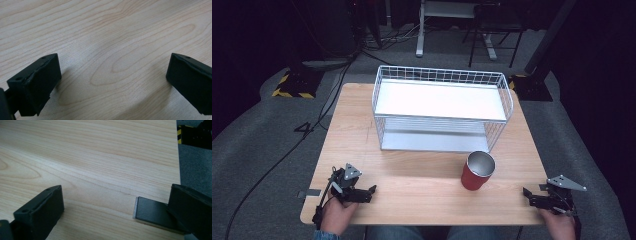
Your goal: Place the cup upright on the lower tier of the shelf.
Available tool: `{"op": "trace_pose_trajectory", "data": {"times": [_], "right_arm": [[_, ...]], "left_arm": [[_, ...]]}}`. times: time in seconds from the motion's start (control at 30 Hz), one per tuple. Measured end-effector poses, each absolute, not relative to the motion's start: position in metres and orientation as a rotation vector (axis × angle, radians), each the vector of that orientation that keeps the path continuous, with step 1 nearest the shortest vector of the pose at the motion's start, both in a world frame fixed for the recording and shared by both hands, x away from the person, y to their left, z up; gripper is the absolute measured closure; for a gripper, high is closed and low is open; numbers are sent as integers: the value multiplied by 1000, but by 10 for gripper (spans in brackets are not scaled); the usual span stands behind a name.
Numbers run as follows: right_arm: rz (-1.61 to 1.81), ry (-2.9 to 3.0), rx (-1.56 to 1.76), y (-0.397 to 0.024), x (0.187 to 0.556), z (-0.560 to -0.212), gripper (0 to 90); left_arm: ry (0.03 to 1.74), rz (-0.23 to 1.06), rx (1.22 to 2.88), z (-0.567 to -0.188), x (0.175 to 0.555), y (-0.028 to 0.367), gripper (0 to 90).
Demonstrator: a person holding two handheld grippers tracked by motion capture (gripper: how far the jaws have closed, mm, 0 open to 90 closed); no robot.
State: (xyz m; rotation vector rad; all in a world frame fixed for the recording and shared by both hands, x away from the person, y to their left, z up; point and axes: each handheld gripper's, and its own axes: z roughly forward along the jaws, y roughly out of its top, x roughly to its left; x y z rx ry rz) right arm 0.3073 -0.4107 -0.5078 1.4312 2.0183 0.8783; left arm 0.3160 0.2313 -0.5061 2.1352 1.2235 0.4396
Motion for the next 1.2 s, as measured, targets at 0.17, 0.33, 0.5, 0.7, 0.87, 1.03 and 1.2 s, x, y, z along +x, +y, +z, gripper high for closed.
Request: {"op": "trace_pose_trajectory", "data": {"times": [0.17, 0.33, 0.5, 0.7, 0.87, 1.03, 1.2], "right_arm": [[900, 2020, 1433, -411, 307, -507, 12], [926, 2014, 1398, -408, 304, -501, 5], [967, 1998, 1340, -402, 300, -491, 0], [1049, 1980, 1293, -394, 295, -481, 0], [1130, 1986, 1255, -388, 291, -475, 0], [1175, 1993, 1222, -382, 289, -471, 0], [1215, 2018, 1185, -372, 286, -466, 0]], "left_arm": [[1224, 442, 2134, -506, 316, 231, 3], [1229, 438, 2133, -506, 317, 231, 2], [1231, 437, 2131, -506, 317, 230, 2], [1230, 437, 2132, -506, 317, 230, 2], [1232, 437, 2130, -506, 317, 230, 2], [1228, 443, 2134, -506, 317, 230, 0], [1228, 443, 2134, -506, 317, 230, 0]]}}
